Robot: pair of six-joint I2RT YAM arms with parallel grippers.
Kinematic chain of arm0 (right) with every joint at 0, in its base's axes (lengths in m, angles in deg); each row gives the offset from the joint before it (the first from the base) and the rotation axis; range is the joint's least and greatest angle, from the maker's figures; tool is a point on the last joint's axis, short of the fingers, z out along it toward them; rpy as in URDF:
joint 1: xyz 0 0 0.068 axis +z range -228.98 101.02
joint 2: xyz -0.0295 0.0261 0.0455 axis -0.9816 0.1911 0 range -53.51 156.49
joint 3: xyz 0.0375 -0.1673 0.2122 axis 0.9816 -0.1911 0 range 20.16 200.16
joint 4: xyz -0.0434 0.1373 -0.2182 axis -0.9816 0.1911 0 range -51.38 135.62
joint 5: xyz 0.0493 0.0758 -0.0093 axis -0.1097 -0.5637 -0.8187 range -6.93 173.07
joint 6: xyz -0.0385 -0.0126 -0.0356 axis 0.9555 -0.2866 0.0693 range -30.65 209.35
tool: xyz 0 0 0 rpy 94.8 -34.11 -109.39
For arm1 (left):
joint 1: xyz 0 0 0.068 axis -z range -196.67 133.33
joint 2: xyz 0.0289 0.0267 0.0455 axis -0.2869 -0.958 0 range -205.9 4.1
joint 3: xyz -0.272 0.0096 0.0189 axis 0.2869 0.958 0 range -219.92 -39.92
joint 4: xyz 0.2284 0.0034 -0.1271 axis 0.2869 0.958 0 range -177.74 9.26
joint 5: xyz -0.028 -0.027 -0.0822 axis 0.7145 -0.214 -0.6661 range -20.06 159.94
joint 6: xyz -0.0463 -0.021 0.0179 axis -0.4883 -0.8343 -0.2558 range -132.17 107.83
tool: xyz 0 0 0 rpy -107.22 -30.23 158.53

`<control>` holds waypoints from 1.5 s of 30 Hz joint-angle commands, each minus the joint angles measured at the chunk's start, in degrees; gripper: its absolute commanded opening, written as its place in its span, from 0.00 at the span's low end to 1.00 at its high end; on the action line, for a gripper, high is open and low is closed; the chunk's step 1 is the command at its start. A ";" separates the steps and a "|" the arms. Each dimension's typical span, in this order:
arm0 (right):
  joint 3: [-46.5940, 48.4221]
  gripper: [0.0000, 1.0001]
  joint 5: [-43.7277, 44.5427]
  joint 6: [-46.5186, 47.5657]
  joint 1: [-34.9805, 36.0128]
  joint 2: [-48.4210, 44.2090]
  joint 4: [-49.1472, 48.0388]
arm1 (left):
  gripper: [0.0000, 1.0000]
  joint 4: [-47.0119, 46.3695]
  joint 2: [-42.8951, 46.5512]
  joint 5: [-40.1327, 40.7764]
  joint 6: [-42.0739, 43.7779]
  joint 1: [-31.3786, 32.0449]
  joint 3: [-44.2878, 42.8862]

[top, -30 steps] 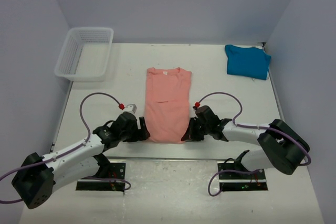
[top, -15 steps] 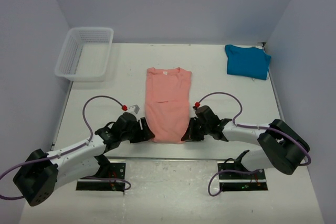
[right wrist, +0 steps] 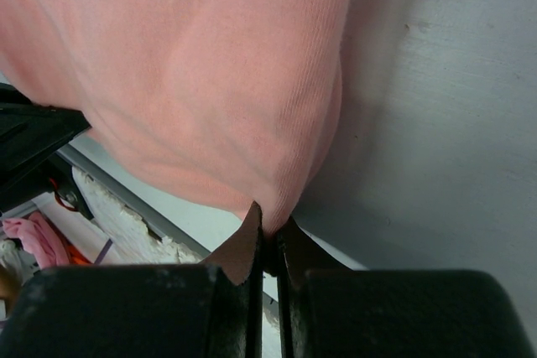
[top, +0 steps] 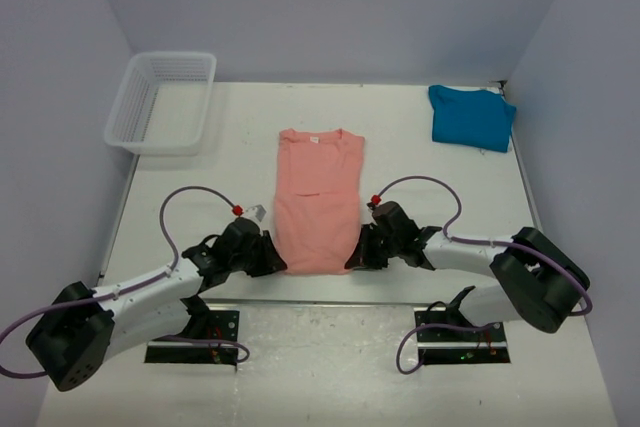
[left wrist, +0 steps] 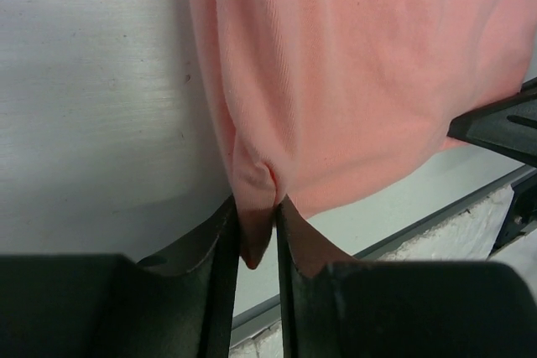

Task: Fold and stack the t-shirts
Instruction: Grab one side of the 2/3 rectangular tshirt with both arms

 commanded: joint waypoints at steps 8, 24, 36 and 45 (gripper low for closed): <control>-1.35 0.00 2.82 0.39 0.48 2.56 3.38 | 0.16 7.52 2.42 2.74 0.45 -0.03 0.70; -2.32 0.00 11.43 -2.15 0.57 -4.82 12.35 | 0.00 6.64 0.31 1.52 -0.25 -0.03 1.49; -1.70 0.00 10.73 -2.24 1.44 -6.05 13.75 | 0.00 8.05 2.85 -0.41 -0.87 0.14 2.11; -2.32 0.00 11.43 -3.47 2.94 -8.69 15.69 | 0.00 12.27 8.83 0.03 -1.57 0.41 2.02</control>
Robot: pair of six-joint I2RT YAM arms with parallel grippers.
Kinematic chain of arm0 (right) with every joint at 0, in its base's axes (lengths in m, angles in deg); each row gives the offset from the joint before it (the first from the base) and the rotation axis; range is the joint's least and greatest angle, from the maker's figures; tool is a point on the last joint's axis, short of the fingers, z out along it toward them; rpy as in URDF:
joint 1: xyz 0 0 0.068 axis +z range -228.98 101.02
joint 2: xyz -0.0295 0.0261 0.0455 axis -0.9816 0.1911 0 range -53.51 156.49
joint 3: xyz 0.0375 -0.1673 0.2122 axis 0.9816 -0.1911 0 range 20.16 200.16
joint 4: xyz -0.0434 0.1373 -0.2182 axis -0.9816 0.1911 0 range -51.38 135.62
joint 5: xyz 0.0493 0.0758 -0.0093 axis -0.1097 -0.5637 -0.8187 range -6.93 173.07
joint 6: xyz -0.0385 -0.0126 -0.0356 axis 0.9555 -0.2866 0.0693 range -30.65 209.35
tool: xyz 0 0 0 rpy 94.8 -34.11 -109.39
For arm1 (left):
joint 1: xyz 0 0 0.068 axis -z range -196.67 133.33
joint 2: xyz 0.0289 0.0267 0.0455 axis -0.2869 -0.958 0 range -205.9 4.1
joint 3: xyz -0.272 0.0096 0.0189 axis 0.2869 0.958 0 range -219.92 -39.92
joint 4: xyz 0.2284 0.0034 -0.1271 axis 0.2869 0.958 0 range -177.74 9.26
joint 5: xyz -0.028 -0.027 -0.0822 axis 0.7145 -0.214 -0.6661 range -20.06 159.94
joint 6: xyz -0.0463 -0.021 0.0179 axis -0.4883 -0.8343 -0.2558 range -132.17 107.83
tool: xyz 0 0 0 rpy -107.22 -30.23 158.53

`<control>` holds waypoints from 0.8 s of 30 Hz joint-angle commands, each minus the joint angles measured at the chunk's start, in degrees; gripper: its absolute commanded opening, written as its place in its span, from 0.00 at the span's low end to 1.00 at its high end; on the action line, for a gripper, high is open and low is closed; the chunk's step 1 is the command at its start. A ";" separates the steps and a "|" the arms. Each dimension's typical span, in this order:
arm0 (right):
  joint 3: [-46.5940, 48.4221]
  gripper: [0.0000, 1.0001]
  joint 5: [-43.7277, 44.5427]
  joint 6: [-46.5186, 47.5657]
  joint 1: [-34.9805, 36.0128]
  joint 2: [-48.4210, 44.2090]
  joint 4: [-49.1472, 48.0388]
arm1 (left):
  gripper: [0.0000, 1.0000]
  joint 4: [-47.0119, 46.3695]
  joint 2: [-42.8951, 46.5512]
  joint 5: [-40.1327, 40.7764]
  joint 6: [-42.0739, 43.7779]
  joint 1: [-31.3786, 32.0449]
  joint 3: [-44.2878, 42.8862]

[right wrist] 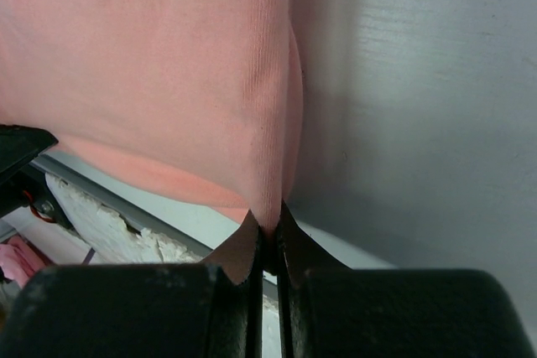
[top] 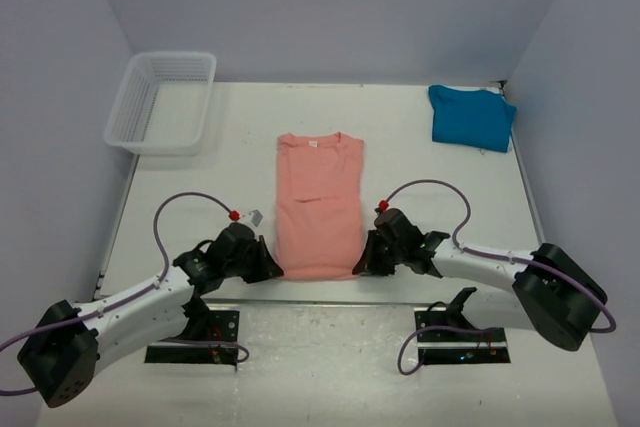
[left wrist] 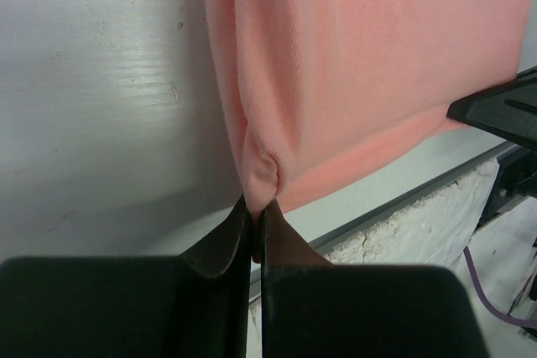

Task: Fold and stack the t-shirts
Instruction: Grab one side of the 2/3 rectangular tshirt with both arms

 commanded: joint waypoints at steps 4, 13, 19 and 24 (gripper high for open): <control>-1.05 0.00 6.32 -1.32 2.31 -3.28 8.74 | 0.00 7.44 2.02 1.53 0.00 0.10 0.33; -1.05 0.00 7.29 -1.84 3.19 -4.42 9.71 | 0.00 8.94 4.30 1.18 0.00 0.45 0.51; -0.44 0.00 8.87 -3.07 5.12 -5.83 11.64 | 0.00 10.96 6.59 0.83 0.09 0.89 -0.54; 5.43 0.00 14.58 -4.57 9.95 -9.08 20.40 | 0.00 16.12 9.74 5.11 1.05 2.21 -6.76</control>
